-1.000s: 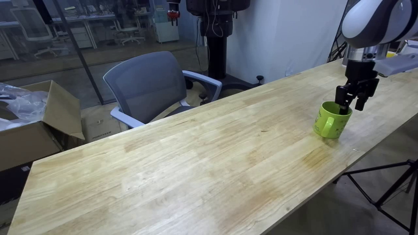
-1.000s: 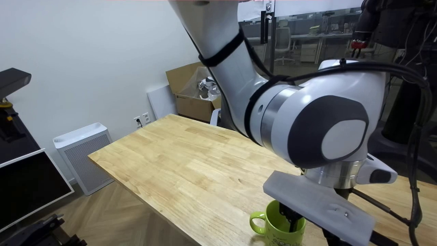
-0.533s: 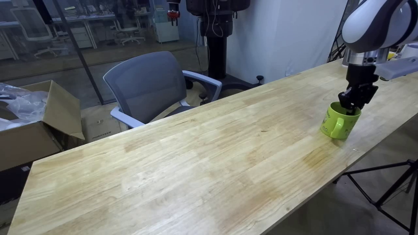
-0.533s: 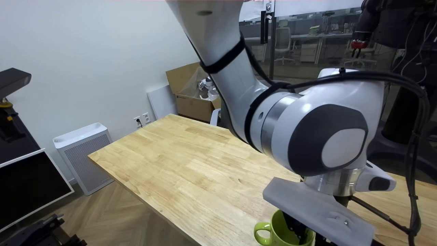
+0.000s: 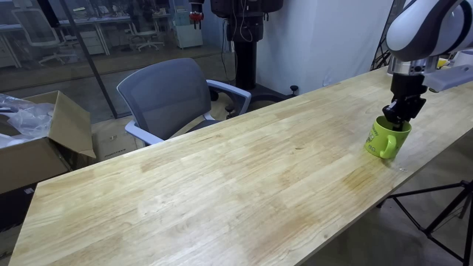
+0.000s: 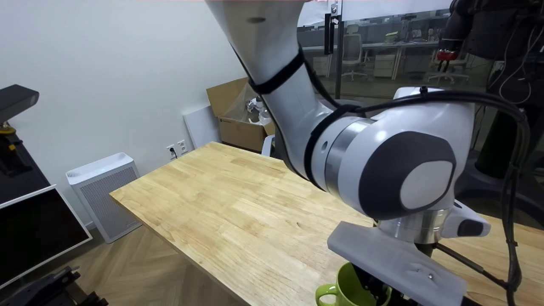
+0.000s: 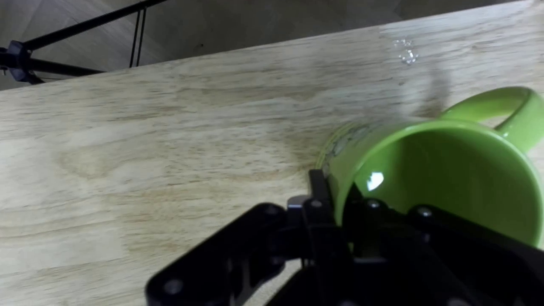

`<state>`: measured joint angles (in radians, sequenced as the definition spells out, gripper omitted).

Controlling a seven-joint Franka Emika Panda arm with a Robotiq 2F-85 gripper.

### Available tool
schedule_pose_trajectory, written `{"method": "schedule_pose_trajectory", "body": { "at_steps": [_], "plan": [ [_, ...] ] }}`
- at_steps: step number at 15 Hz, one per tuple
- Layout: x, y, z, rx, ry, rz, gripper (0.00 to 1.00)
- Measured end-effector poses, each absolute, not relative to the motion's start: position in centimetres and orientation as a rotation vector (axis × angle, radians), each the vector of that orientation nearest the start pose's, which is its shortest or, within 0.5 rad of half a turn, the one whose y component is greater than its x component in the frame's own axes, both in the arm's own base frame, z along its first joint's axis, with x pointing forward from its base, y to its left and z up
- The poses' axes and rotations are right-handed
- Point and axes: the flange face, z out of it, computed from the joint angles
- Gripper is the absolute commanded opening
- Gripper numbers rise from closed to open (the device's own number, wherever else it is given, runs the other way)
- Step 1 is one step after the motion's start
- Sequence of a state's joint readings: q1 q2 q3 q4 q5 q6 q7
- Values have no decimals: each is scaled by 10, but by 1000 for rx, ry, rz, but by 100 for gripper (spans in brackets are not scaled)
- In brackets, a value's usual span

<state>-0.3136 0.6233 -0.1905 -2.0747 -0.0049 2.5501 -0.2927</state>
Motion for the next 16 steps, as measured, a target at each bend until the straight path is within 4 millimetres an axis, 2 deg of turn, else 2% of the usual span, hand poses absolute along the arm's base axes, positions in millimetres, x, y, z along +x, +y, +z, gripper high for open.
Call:
{"method": "schedule_pose_trajectory", "body": {
  "at_steps": [10,16],
  "plan": [
    [526,-271,144,-3187,250,162,3],
    [538,-269,158,-3169,263,137,3]
  ]
}}
